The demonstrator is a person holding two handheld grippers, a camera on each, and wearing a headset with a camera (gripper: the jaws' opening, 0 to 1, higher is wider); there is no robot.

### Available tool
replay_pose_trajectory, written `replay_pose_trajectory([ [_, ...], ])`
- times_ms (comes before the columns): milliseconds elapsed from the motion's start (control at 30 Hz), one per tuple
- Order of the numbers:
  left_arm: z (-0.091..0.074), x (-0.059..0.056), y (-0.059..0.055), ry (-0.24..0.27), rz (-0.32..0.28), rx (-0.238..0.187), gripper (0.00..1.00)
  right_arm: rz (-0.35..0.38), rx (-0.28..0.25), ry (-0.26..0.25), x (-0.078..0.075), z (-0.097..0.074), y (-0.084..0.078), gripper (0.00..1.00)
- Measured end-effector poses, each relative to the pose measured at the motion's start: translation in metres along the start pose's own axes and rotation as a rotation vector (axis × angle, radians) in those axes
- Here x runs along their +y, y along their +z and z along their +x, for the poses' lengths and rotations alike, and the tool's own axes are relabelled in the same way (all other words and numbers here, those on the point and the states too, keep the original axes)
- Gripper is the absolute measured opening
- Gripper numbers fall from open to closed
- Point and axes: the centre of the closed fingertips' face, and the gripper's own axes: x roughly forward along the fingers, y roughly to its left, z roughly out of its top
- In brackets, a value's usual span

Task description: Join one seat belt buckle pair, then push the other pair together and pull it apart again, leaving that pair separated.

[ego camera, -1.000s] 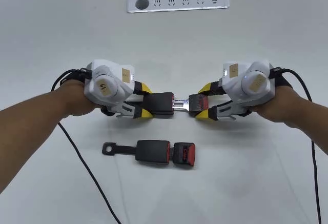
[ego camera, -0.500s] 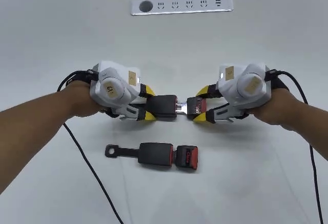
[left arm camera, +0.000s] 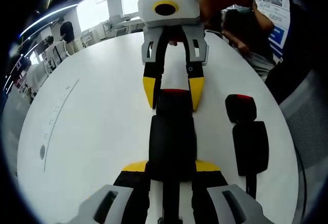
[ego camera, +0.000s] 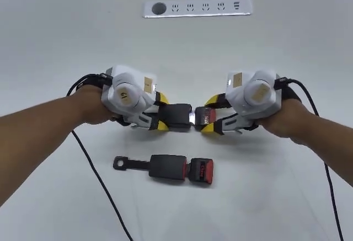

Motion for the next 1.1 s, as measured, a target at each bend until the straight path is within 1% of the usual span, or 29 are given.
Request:
replay_pose_trajectory([
  [133,0.0005,-0.0007,0.0006,-0.001,0.003,0.011,0.32,0.013,0.004,-0.006,-0.0009,-0.0002,-0.0007,0.33],
  [433,0.0009,-0.0007,-0.0006,-0.002,0.003,0.022,0.32,-0.001,0.029,-0.004,-0.0016,0.0000,-0.0013,0.33],
  [733,0.0017,-0.0007,-0.0012,-0.002,0.000,0.024,0.32,-0.014,0.045,-0.001,-0.0010,-0.0008,-0.0008,0.33],
  [1100,0.0015,-0.0006,-0.0020,-0.002,0.000,0.022,0.32,-0.015,0.051,0.002,-0.0004,-0.0005,-0.0010,0.33],
])
